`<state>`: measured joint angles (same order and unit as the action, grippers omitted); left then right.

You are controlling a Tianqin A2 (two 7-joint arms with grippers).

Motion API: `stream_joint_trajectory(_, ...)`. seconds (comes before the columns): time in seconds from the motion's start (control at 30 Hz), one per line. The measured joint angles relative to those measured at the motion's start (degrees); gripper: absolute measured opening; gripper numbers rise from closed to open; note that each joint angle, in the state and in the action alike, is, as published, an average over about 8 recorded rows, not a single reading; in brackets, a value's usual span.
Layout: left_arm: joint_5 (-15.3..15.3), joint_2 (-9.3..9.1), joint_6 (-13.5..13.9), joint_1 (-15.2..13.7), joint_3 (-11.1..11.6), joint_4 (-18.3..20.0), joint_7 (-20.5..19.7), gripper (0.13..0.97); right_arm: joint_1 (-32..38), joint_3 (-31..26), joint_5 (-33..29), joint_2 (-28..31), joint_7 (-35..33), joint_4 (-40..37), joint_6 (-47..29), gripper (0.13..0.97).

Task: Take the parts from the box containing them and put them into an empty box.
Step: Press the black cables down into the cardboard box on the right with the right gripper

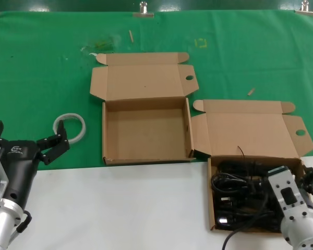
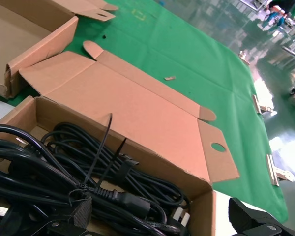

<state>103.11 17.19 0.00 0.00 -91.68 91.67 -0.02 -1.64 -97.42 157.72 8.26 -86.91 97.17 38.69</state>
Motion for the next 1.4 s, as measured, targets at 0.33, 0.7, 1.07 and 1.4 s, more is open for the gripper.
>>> stream_joint_trajectory(0.33,0.0,0.0,0.0,0.0,0.0,0.0,0.0,0.965,1.5,-1.6,0.0,0.0,1.3,-4.0,-1.7,0.966)
stream_joint_trajectory(0.7,0.0,0.0,0.0,0.0,0.0,0.0,0.0,0.965,1.6,-2.6,0.0,0.0,3.3,-6.0,-3.4,0.966)
stream_joint_trajectory(1.07,0.0,0.0,0.0,0.0,0.0,0.0,0.0,0.965,1.5,-2.5,0.0,0.0,4.0,-6.3,-4.1,0.95)
stream_joint_trajectory(1.4,0.0,0.0,0.0,0.0,0.0,0.0,0.0,0.965,1.5,-2.6,0.0,0.0,4.5,-6.7,-4.6,0.855)
